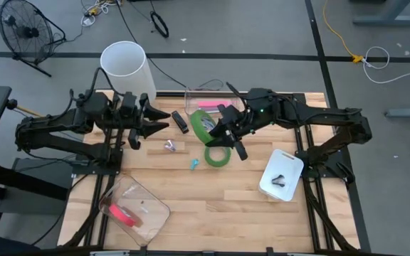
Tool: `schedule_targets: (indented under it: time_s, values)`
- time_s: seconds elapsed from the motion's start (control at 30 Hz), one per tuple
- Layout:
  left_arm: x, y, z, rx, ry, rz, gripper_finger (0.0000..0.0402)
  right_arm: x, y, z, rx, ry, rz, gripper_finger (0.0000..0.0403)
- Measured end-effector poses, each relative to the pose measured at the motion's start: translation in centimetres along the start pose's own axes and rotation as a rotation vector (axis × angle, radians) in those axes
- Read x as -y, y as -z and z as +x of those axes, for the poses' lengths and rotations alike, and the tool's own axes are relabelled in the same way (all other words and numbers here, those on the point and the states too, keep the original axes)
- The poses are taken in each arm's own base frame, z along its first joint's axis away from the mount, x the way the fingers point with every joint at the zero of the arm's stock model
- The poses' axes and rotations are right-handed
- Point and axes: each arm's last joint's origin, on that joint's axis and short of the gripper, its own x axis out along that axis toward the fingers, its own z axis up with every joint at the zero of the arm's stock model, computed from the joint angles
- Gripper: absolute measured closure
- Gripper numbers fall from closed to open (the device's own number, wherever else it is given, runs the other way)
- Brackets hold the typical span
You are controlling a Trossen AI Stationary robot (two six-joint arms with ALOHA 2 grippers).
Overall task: Pick and place Stapler, Stapler remover, tape
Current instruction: Put the green tape into the bottom transparent bin
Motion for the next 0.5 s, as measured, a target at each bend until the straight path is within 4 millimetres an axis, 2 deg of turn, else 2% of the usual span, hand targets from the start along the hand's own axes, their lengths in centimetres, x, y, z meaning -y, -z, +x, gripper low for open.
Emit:
schedule_targets:
  time_s: [0.1,0.33,0.5]
  values:
    - [0.0,0.0,0.0,0.001,-0.001,-0.022,0.0209,-0.2,-0.4,0.0,0.033,-0.044,0.002,0.0326]
    - [0.0,0.0,0.0,0.0,-0.007,-0.048,0.0126,-0.6,-1.4,-0.1,0.114,-0.15,-0.004,0.0326]
    - [0.1,0.0,0.0,-0.01,0.027,-0.049,0.0097,-1.0,-2.1,-0.3,0.175,-0.242,-0.008,0.0326]
